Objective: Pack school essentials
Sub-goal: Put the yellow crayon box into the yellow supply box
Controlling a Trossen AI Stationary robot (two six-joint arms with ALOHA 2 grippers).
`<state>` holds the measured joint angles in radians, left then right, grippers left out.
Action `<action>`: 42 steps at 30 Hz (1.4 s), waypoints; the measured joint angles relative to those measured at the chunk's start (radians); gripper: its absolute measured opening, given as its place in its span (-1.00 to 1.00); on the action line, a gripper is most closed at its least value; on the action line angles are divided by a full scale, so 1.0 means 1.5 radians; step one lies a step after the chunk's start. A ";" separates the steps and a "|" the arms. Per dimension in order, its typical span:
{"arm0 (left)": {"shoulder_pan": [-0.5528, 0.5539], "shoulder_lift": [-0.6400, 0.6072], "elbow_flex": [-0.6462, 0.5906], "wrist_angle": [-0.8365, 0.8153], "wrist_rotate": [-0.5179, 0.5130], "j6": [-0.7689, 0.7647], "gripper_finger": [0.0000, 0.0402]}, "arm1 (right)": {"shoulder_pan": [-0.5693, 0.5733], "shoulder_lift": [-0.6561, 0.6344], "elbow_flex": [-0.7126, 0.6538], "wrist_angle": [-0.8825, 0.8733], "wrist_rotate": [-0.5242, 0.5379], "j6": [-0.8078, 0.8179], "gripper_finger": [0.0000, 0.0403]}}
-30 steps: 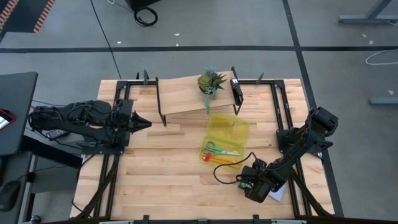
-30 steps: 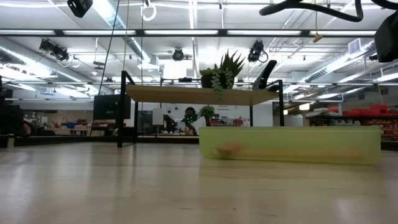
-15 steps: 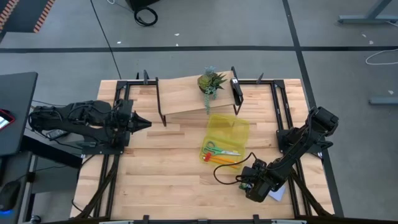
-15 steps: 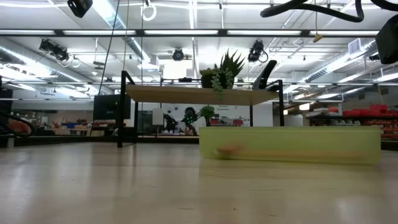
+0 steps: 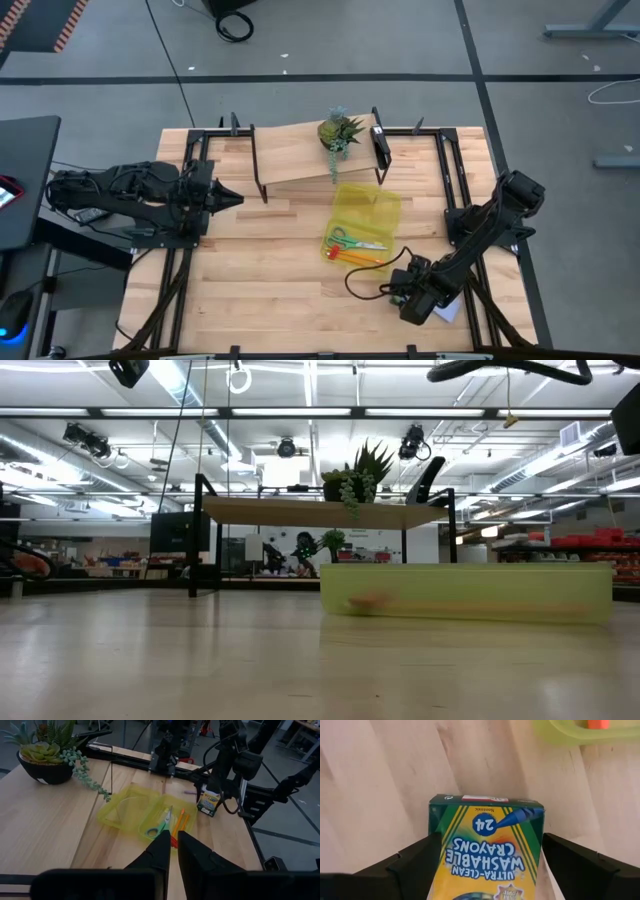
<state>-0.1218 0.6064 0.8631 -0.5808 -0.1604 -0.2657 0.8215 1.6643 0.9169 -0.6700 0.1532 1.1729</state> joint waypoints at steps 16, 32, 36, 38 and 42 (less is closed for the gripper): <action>0.000 0.000 0.000 0.000 0.000 0.018 -0.78 | 0.002 -0.092 0.001 -0.005 -0.058 0.052 0.98; 0.000 0.000 0.000 0.000 0.000 -0.003 -0.79 | 0.031 -0.032 0.002 -0.019 -0.040 0.018 0.99; 0.001 0.000 0.000 0.000 0.000 -0.003 -0.78 | 0.036 -0.031 -0.002 -0.030 -0.024 0.019 0.99; 0.001 0.000 0.000 0.000 0.000 -0.003 -0.79 | 0.036 -0.031 -0.007 -0.037 -0.017 0.019 0.99; 0.001 0.000 0.000 -0.001 0.000 -0.008 -0.80 | 0.039 -0.031 -0.013 -0.033 0.000 0.014 0.99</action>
<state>-0.1207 0.6064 0.8631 -0.5819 -0.1608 -0.2775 0.8802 1.6180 0.8981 -0.7194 0.1537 1.1946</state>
